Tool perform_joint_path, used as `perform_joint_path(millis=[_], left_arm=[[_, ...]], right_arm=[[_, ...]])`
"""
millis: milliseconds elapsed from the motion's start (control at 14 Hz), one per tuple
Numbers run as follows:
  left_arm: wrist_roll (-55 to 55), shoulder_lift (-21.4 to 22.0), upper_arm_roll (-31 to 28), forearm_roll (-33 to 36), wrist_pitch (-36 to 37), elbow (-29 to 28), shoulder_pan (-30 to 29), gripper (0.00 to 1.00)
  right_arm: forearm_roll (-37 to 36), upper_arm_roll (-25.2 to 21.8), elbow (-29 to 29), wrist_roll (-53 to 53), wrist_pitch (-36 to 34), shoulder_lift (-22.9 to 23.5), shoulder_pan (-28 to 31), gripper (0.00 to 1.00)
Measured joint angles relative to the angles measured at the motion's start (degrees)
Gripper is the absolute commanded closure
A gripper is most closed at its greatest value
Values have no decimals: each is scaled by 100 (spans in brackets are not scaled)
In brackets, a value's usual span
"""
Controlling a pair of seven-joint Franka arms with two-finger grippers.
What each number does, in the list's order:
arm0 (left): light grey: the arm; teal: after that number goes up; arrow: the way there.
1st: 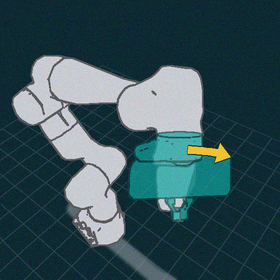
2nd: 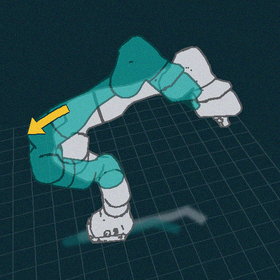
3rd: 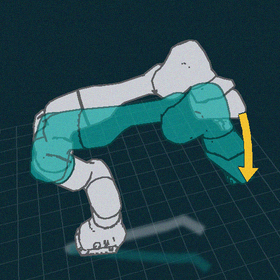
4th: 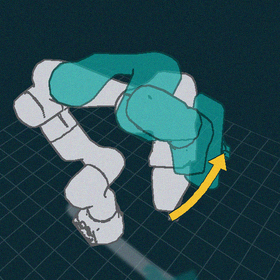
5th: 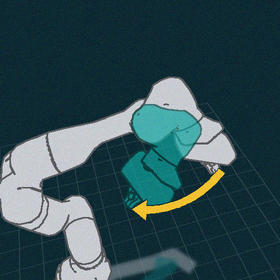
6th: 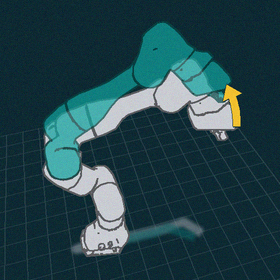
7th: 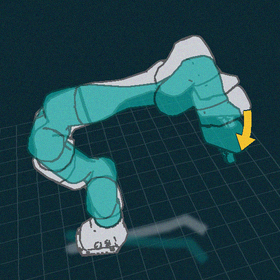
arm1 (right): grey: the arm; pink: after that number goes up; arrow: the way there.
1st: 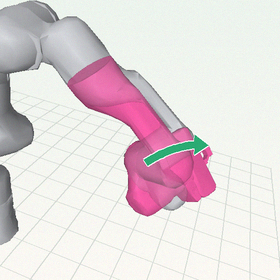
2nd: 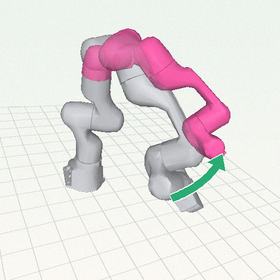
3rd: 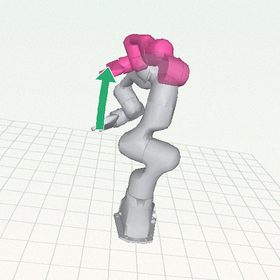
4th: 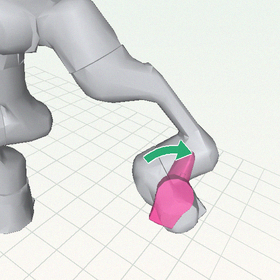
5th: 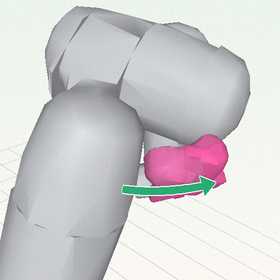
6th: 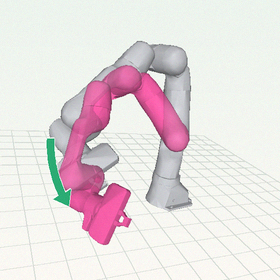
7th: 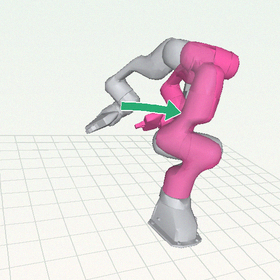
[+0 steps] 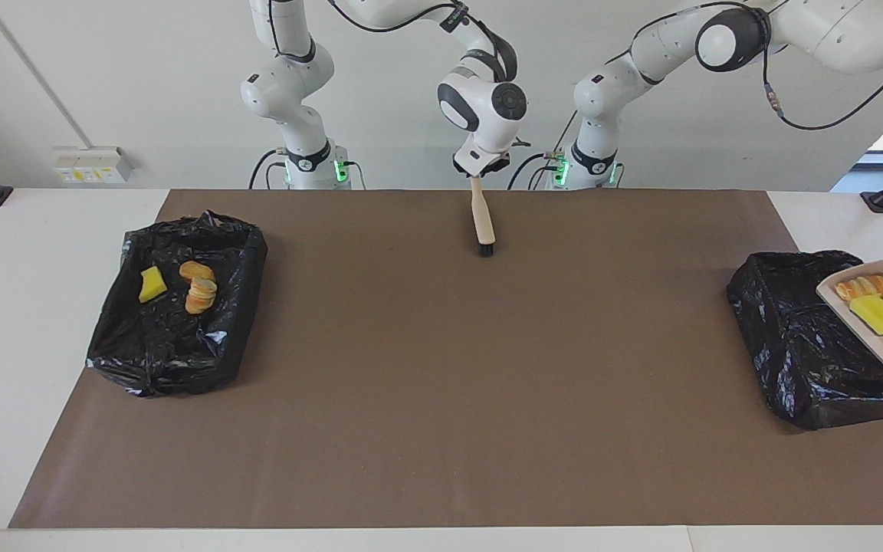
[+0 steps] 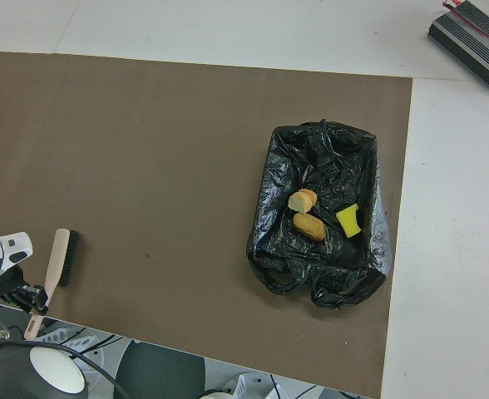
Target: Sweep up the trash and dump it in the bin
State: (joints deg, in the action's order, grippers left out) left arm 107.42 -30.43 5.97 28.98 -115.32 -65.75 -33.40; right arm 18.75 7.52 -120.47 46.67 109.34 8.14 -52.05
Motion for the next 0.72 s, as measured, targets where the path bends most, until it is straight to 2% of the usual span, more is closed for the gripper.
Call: perform_joint_path(millis=[716], left_arm=[[75, -14, 62, 2017, -765, -225, 171, 100]], right_arm=[[-346, -54, 270, 0, -365, -25, 263, 0]])
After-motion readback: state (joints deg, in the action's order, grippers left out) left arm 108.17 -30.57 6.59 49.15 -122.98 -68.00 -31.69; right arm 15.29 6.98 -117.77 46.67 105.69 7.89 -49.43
